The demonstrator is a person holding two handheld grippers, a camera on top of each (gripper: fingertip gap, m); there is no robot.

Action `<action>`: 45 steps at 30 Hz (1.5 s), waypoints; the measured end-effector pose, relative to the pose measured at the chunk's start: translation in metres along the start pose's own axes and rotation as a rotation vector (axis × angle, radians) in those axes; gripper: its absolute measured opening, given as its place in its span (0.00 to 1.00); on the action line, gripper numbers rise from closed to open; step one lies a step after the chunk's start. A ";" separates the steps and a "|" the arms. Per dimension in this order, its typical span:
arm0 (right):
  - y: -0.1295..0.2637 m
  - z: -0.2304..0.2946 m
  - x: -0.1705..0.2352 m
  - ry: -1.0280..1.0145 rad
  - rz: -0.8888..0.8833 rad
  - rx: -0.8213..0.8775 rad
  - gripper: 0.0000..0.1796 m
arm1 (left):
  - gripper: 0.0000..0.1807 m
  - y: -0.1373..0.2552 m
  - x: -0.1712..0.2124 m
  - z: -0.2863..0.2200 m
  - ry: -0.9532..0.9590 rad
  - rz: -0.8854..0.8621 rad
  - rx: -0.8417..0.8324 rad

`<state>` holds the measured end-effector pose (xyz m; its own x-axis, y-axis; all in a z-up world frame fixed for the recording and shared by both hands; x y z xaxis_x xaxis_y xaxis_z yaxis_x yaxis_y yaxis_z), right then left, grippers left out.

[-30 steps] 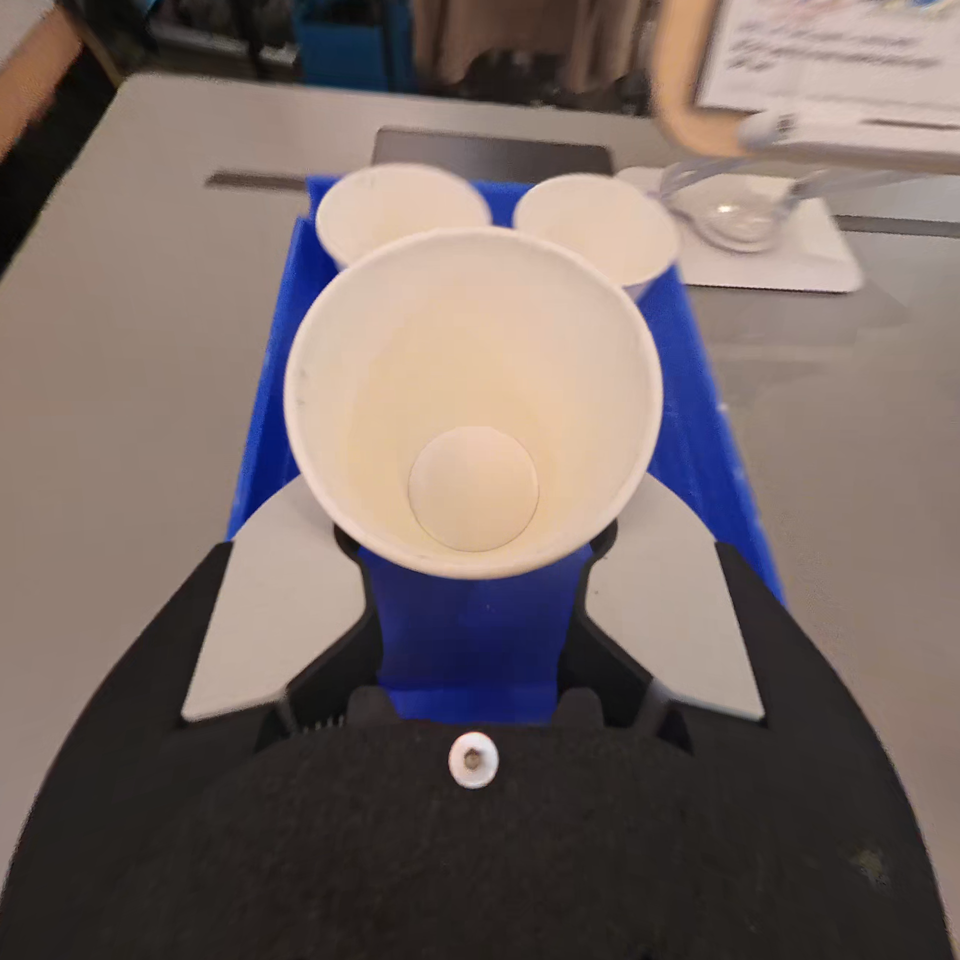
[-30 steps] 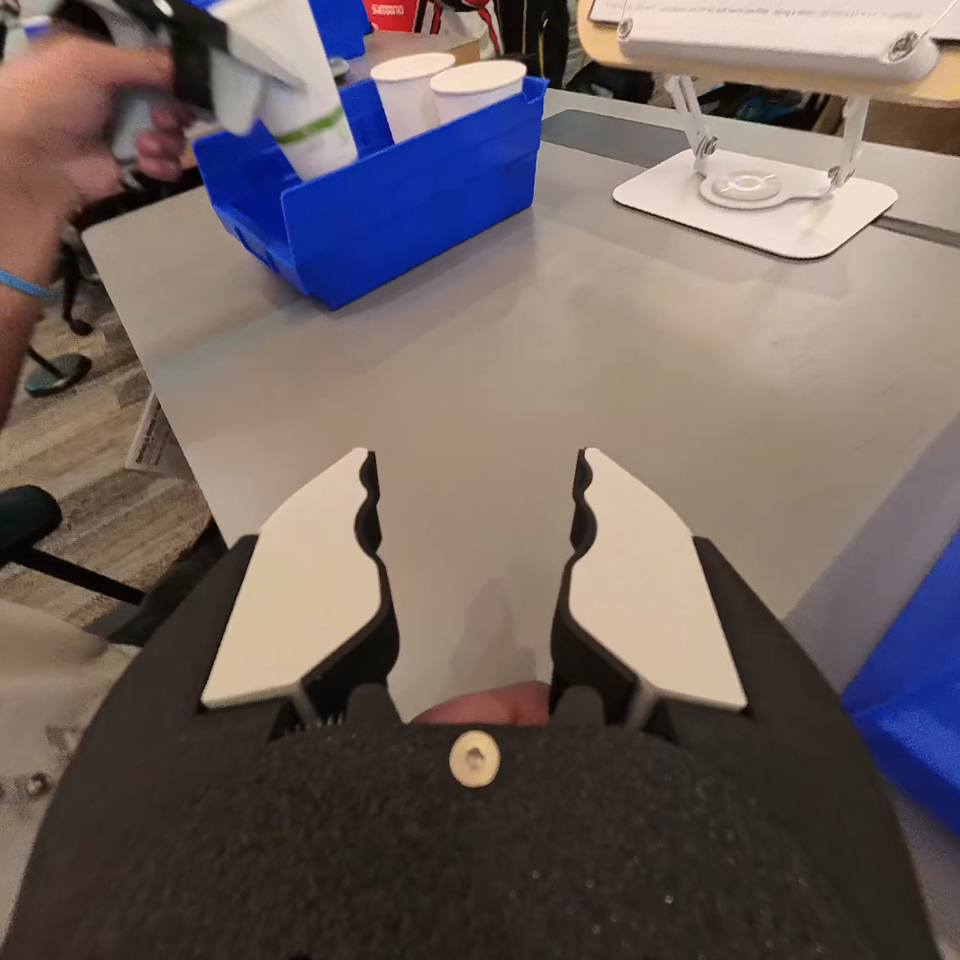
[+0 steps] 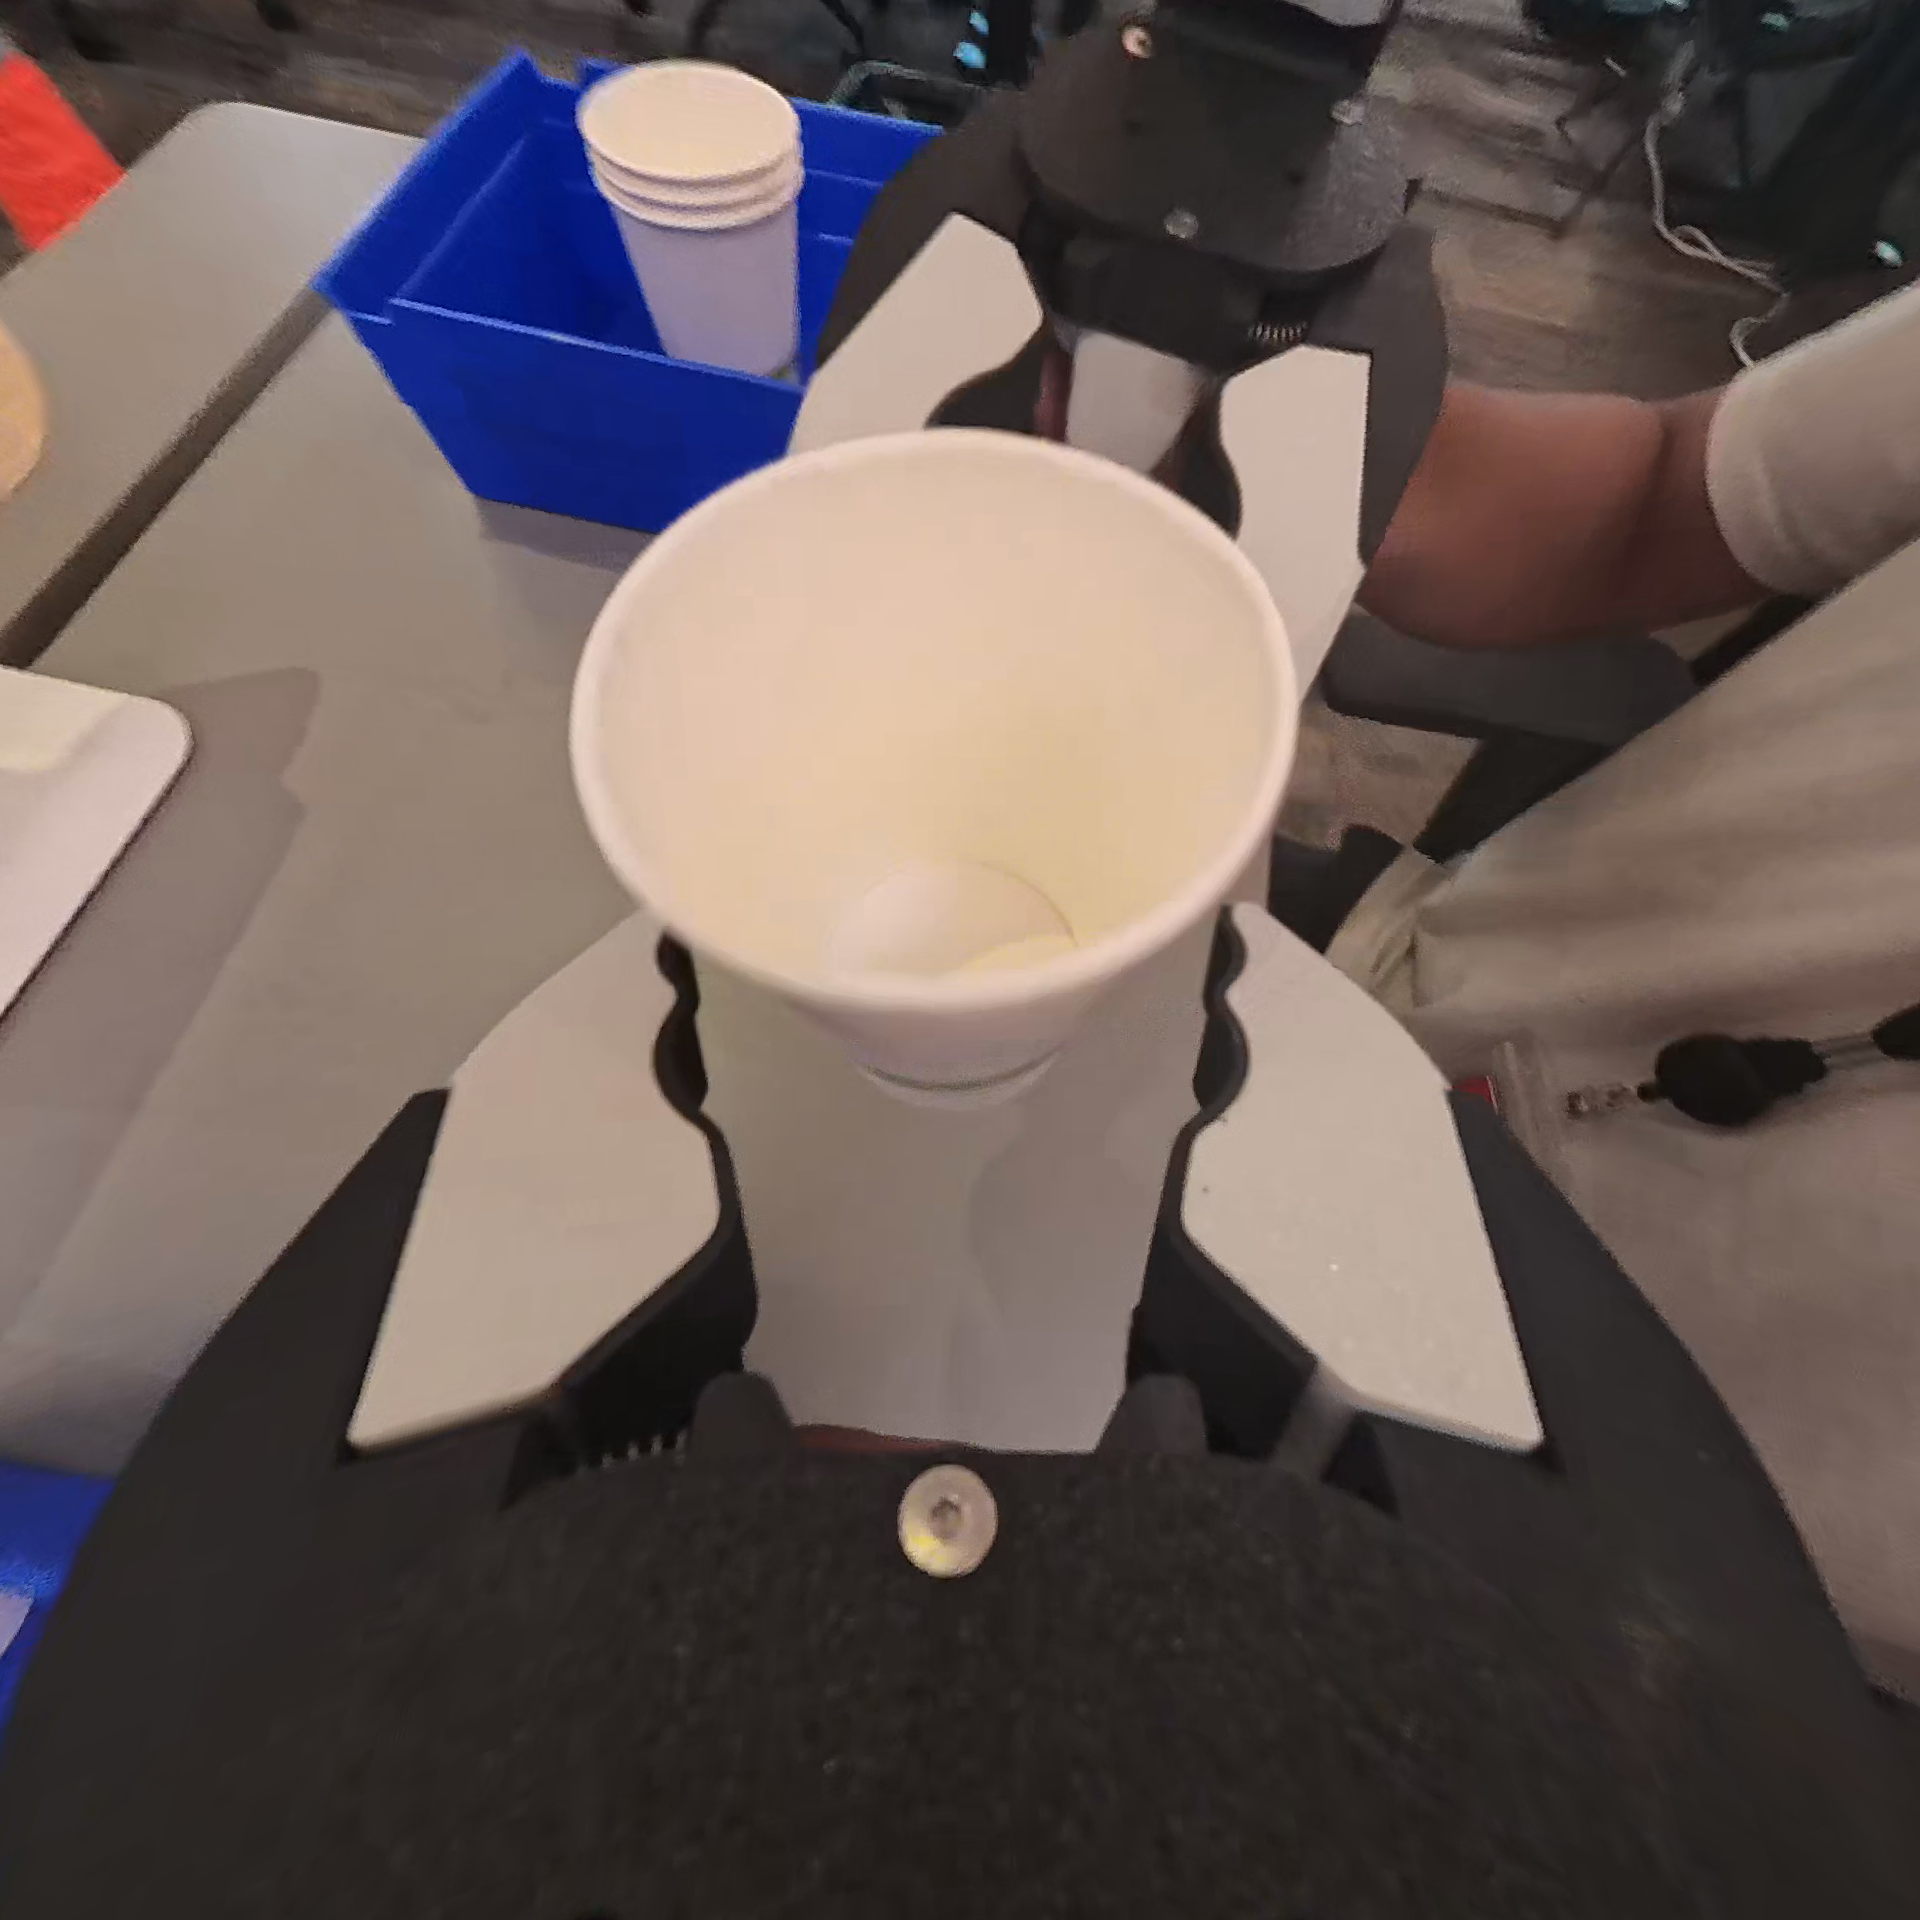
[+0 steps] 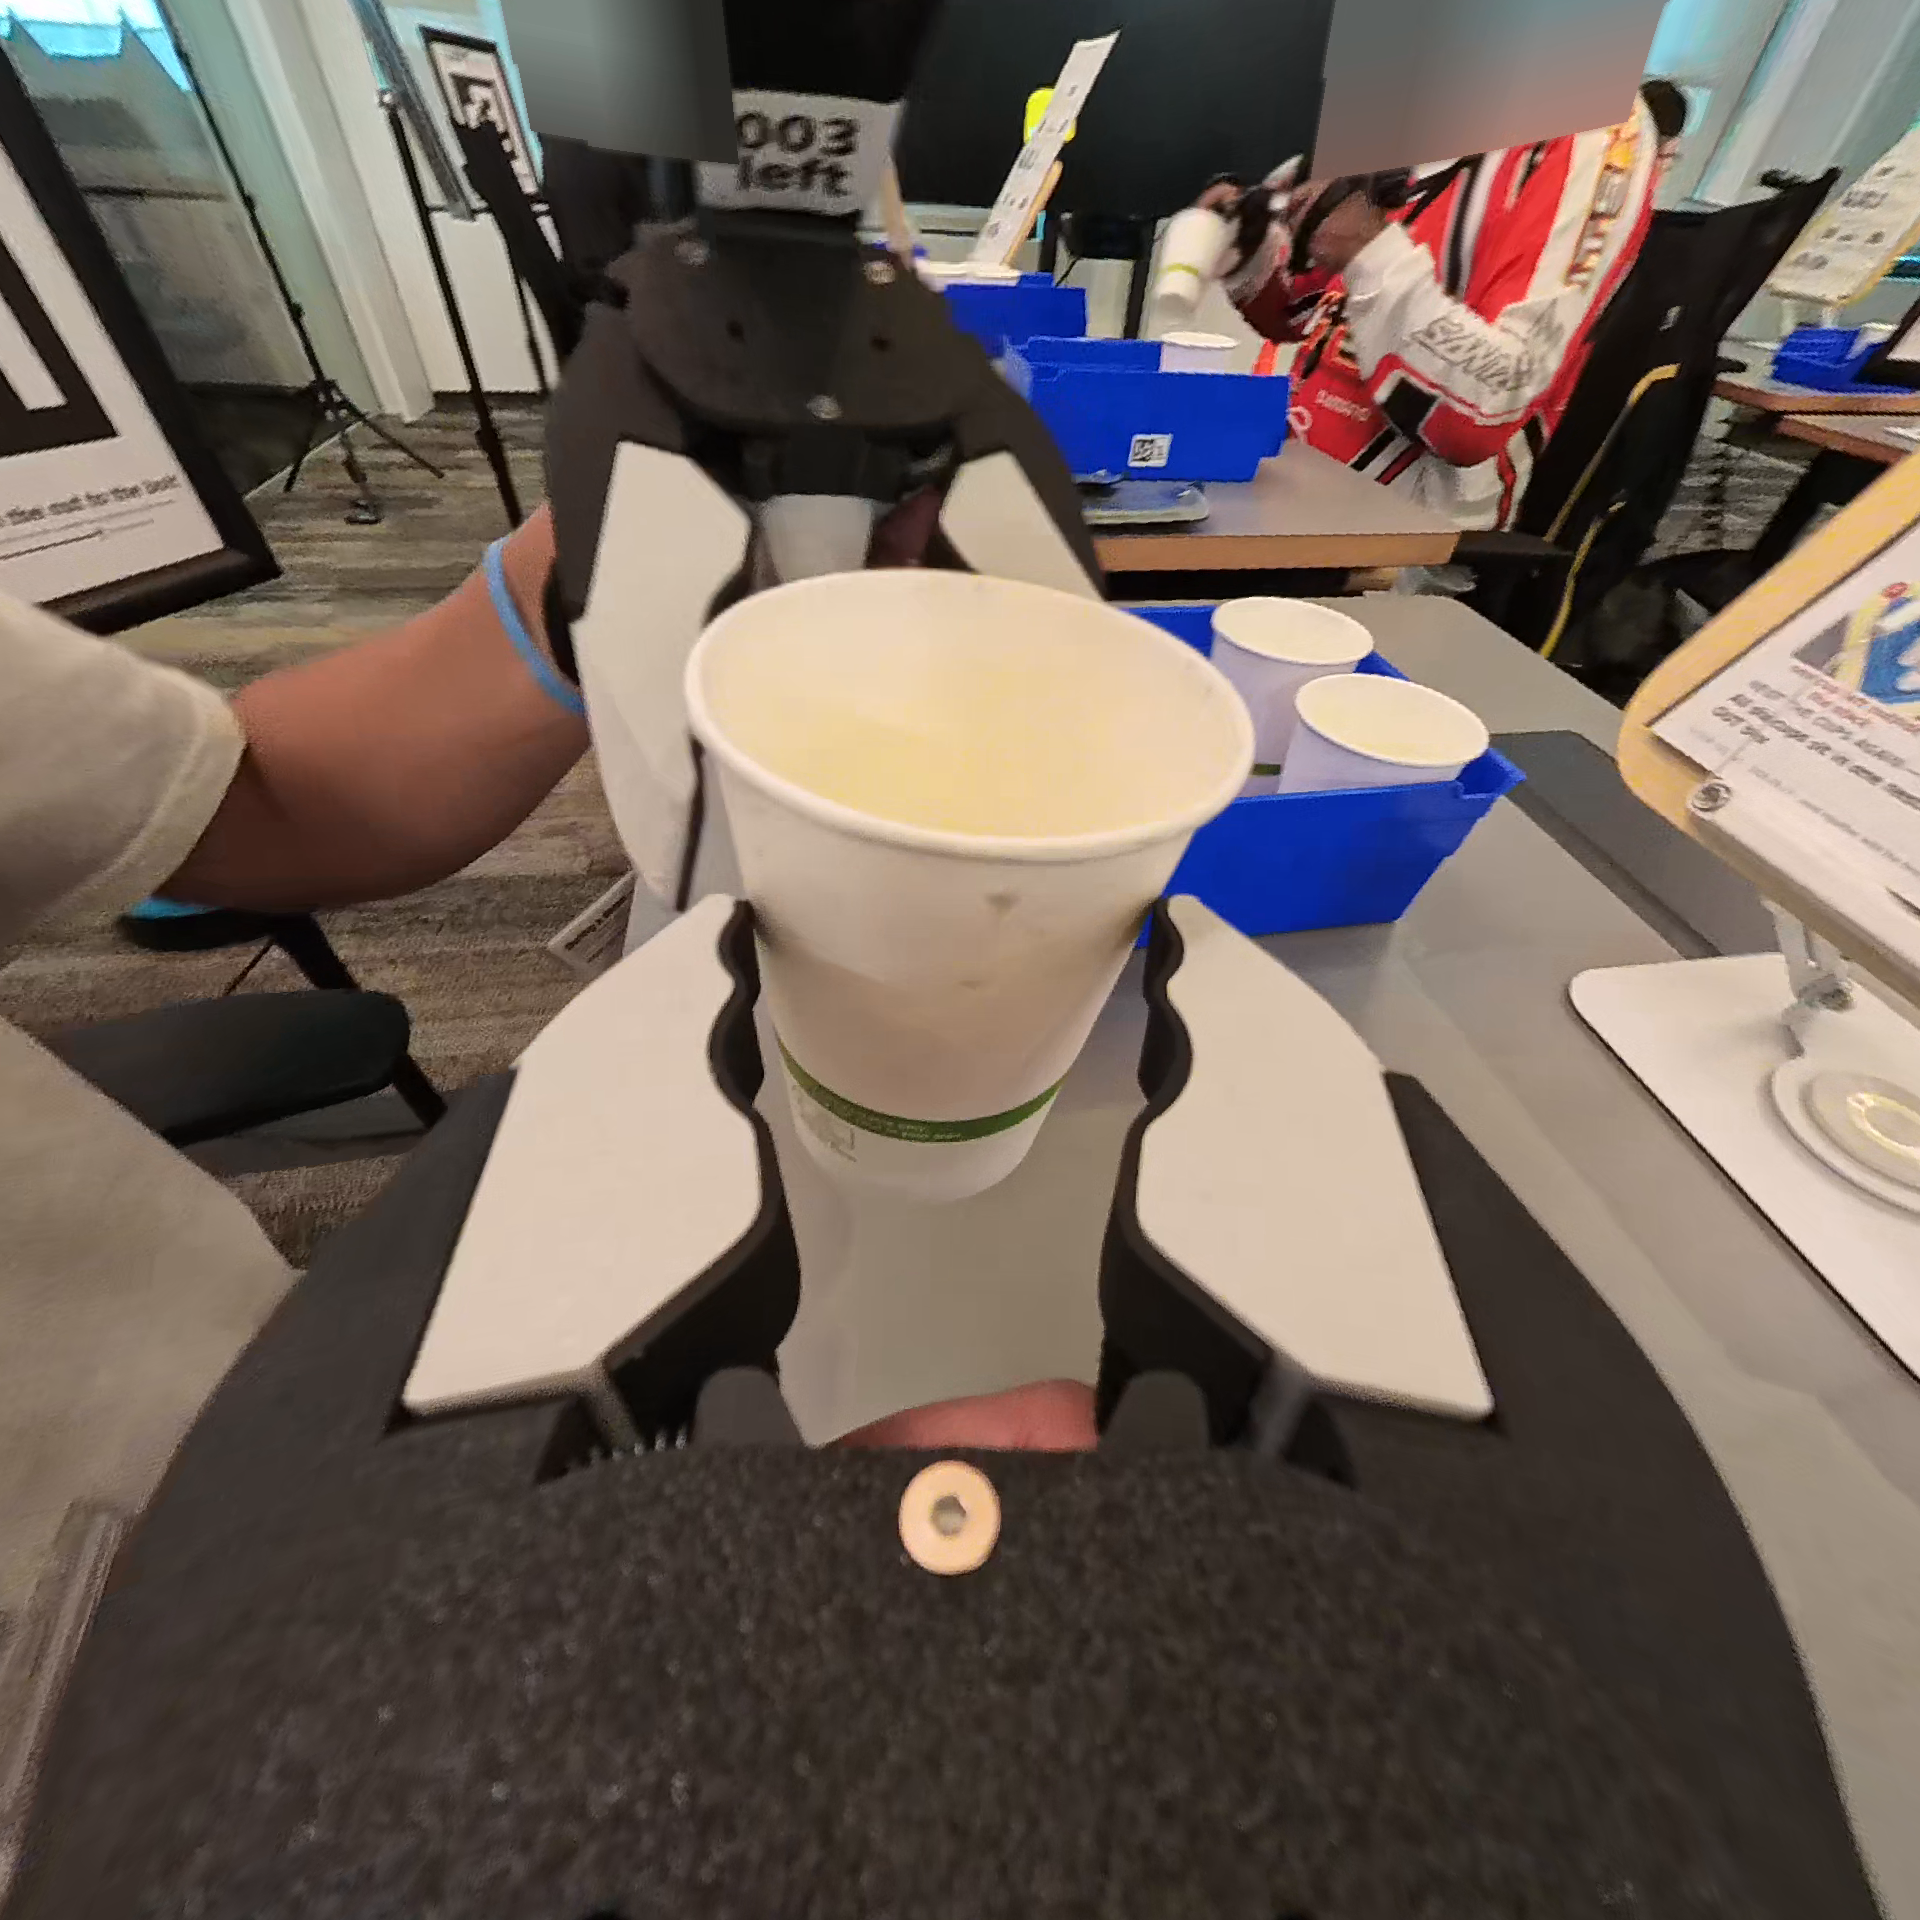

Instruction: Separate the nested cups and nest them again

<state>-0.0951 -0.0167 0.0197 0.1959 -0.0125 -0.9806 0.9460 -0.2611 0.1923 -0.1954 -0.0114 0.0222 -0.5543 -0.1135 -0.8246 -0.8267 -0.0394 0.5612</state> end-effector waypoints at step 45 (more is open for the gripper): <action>0.272 -0.184 0.116 -0.431 0.241 1.394 0.40 | 0.45 -0.060 0.117 -0.057 0.480 -0.451 -0.562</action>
<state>0.2323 0.0888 -0.0349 -0.0174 -0.4029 -0.9151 -0.1521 -0.9035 0.4007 -0.2049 -0.0787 -0.1041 0.0207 -0.3706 -0.9286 -0.7179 -0.6519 0.2442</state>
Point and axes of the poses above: each gripper's, where its closed fingertips meet, y back along the fingers, x out of its underside, z = x × y across the jaws, the point moved 5 cm from there along y, back along the fingers
